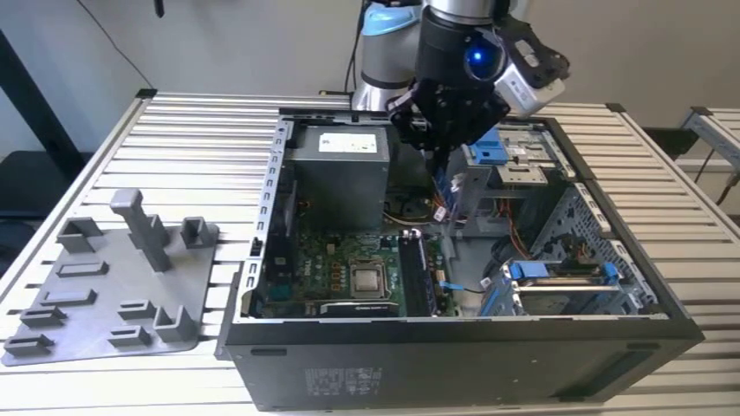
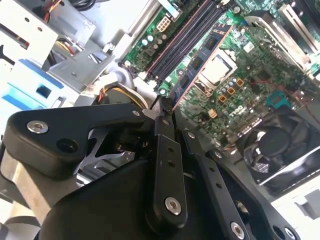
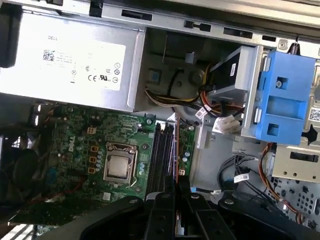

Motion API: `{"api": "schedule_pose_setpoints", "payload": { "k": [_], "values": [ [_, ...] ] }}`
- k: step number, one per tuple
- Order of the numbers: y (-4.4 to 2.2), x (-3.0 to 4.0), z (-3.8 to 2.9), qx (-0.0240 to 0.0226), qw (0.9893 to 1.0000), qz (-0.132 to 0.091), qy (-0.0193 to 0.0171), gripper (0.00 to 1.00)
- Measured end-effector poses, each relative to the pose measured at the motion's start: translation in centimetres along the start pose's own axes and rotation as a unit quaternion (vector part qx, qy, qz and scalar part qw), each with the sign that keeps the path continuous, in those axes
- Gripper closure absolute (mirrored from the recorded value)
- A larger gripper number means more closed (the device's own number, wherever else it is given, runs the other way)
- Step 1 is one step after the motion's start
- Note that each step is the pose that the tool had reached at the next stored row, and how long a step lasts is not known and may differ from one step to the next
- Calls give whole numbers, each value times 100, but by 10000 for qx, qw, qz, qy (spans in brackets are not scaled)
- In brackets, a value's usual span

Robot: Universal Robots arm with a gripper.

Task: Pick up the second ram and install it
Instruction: 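Insert the second ram into the second slot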

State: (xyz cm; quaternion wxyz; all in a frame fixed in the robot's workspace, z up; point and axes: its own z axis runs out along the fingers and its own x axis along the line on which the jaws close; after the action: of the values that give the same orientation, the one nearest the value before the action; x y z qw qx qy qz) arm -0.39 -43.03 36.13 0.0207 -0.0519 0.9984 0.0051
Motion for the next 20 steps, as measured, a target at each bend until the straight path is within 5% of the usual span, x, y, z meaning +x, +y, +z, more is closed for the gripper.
{"api": "schedule_pose_setpoints", "payload": {
  "k": [4,10,20],
  "values": [
    [0,1,11,14,9995,316,-2,86],
    [0,1,23,32,9972,750,-6,86],
    [1,-2,57,44,9966,821,3,86]
  ]
}}
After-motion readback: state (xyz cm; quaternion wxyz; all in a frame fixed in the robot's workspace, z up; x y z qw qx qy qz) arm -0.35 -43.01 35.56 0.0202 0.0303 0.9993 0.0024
